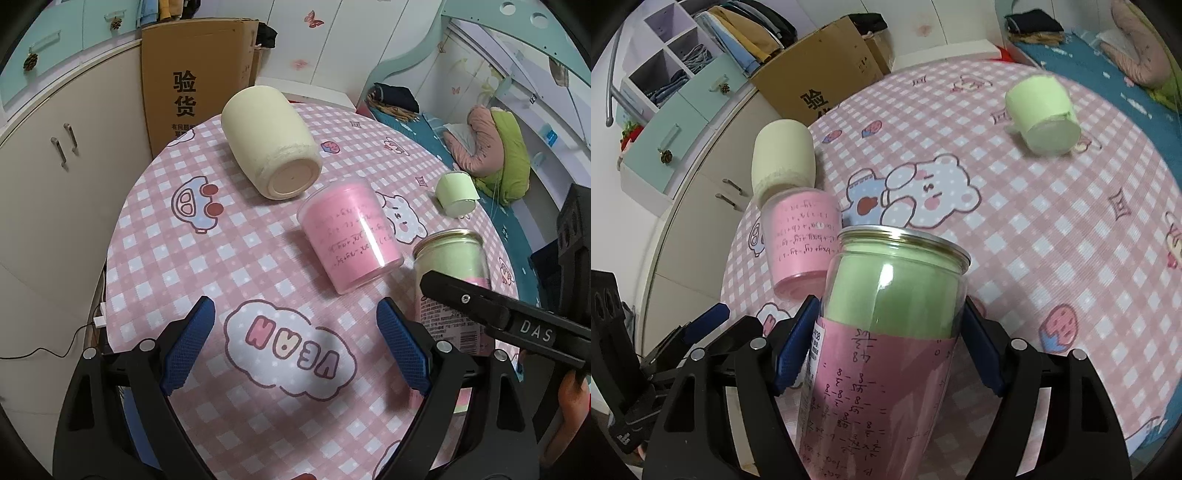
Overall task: Flip cup upright
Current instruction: 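Lift the canister with the right gripper and rotate it upright, then lower the upright canister onto the table and open the right gripper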
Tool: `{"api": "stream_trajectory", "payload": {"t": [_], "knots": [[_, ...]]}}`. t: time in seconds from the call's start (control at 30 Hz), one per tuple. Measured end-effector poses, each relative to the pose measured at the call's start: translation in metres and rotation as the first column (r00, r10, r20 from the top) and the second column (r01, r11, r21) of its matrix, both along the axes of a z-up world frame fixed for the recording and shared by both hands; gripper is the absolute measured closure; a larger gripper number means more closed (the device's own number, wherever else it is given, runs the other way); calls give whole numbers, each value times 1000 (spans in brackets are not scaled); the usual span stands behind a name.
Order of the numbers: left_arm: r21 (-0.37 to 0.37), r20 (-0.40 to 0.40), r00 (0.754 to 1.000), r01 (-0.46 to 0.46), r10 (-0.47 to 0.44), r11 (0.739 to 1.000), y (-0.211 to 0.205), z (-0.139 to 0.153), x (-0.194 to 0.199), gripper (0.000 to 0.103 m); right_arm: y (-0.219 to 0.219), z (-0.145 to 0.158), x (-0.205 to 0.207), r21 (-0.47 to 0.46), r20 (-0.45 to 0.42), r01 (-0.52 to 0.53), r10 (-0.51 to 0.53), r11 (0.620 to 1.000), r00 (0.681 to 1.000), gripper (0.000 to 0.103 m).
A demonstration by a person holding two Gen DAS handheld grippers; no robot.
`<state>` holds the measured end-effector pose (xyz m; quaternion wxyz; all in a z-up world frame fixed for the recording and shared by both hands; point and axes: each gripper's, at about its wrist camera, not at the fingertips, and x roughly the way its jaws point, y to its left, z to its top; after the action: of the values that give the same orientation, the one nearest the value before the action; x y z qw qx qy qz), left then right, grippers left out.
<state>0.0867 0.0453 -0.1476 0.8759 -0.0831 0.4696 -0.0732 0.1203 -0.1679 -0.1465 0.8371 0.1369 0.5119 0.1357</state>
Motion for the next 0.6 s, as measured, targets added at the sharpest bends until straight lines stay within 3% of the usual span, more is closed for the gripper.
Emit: {"api": "stream_trajectory", "payload": {"t": [0.4,0.6], "knots": [[3,37,999,9,-9,1000,-9,14,6,13,0,40,-2,-177,194,54,-19,983,981,32],[4,47,999,2,-2,1000,-11,18,6,13,3,48,-7,-227,247,65,-7,972,969,33]]}}
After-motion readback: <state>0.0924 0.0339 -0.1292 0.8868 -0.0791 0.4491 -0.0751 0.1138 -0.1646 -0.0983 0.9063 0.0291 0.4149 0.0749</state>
